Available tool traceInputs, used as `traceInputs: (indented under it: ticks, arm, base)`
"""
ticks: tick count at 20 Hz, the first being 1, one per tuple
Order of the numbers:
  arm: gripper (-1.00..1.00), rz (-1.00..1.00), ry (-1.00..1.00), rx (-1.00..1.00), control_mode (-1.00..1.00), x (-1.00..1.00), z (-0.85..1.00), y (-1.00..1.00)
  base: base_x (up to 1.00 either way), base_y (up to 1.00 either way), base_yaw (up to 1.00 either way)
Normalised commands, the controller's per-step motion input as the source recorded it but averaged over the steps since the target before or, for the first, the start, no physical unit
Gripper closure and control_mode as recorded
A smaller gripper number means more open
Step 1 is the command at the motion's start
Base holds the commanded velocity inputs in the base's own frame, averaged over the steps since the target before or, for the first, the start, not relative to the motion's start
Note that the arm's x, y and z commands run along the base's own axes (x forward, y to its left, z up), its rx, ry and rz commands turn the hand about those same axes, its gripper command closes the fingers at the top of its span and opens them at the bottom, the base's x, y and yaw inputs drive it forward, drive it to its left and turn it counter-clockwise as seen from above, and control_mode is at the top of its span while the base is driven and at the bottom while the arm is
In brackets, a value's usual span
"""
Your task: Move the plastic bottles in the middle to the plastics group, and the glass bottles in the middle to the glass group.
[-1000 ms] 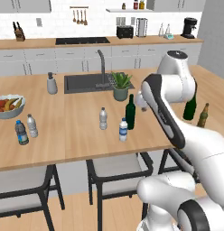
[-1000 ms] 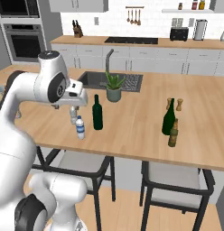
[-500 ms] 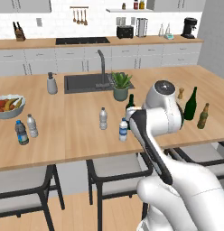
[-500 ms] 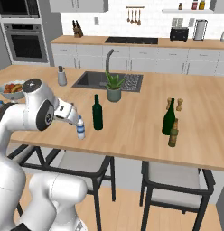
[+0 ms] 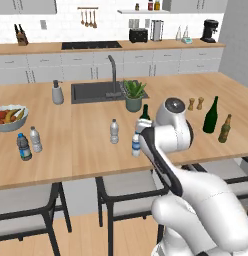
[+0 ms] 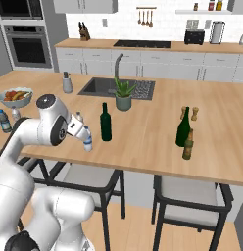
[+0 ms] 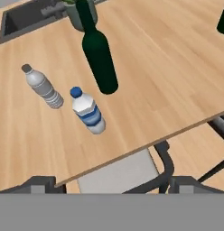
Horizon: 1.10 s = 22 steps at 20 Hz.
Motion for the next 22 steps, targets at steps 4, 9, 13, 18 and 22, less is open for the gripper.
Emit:
traceInputs:
  ticks: [4, 9, 13, 18, 22]
  arm:
    - [-1.00, 0.00, 0.23, 0.08, -1.00, 0.46, -0.10, 0.05]
    - [-1.00, 0.00, 0.14, 0.00, -1.00, 0.36, -0.27, 0.16]
    - [-1.00, 0.00, 0.04, 0.00, -1.00, 0.48, -0.31, 0.10]
    - [-1.00, 0.00, 0.02, 0.00, -1.00, 0.39, -0.27, 0.05]
    - [-1.00, 0.00, 0.06, 0.00, -1.00, 0.29, -0.26, 0.00]
  base:
    - [0.00, 0.00, 0.00]
    - [0.00, 0.00, 0.00]
    - [0.00, 0.00, 0.00]
    - [0.00, 0.00, 0.00]
    - [0.00, 0.00, 0.00]
